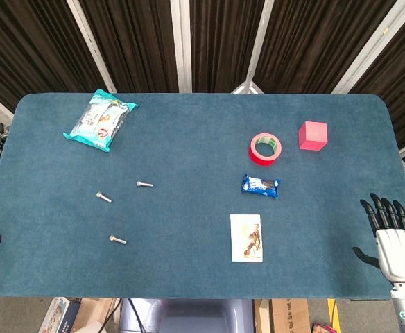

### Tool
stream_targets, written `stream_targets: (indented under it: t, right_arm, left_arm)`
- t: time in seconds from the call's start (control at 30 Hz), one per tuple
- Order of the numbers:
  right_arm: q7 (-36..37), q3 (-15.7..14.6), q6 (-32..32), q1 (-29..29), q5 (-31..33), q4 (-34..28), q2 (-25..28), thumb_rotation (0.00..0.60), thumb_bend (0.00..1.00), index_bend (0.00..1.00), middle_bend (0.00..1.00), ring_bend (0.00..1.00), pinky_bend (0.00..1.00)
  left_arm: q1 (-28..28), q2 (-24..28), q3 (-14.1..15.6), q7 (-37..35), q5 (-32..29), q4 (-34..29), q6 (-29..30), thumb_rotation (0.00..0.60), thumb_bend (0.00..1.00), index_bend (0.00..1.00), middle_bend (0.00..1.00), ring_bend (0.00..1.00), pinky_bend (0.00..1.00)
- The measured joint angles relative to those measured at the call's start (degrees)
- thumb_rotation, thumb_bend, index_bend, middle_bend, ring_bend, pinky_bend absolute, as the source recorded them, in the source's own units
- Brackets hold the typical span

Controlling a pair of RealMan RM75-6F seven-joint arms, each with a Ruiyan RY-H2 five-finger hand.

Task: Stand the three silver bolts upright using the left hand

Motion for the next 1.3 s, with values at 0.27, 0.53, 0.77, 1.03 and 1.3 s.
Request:
stream_targets:
  t: [0.27,0.53,0.77,1.03,1.3]
  right_arm:
    - [-0.23,0.16,-0.45,0.08,0.82,-0.15,-0.18,0.6,0.0,0.12,0.04,0.0,0.0]
    - [0.17,0.45,0.76,-0.43,0.84,-1.2,0.21,0.6,0.0,0.12,0.04,0.0,0.0]
    - [0.81,0.21,0.2,-0.5,1.16,-1.26,0.64,0.6,0.0,0.12,0.04,0.0,0.0]
    - [0.74,0.65,0.81,-0.73,1.72,-1.73,0.79,0.6,0.0,0.12,0.04,0.0,0.0]
    - [0.56,0.76,1.1,-1.07,2.13,-2.32,0.95,0.6,0.0,0.12,0.04,0.0,0.0]
  left_arm:
    - [0.01,0.18,-0.08,-0.4,0.19,-0.26,0.2,0.6,0.39,0.12,0.0,0.0,0.0]
    - [-0.11,0.16,-0.06,-0.41,-0.19,0.18,-0.36,0.6,0.39,0.12,0.0,0.0,0.0]
    - [0.01,0.22,-0.08,-0.65,0.23,0.03,0.11,0.6,0.39,0.12,0.0,0.0,0.0]
    - [-1.23,0.03,0.16,-1.41,1.2,1.46,-2.11,0.6,0.39,0.16,0.0,0.0,0.0]
    - [-5.46,1.55,-0.15,4.4,2.18,1.59,-7.69,0.6,0.38,0.2,0.0,0.0,0.0]
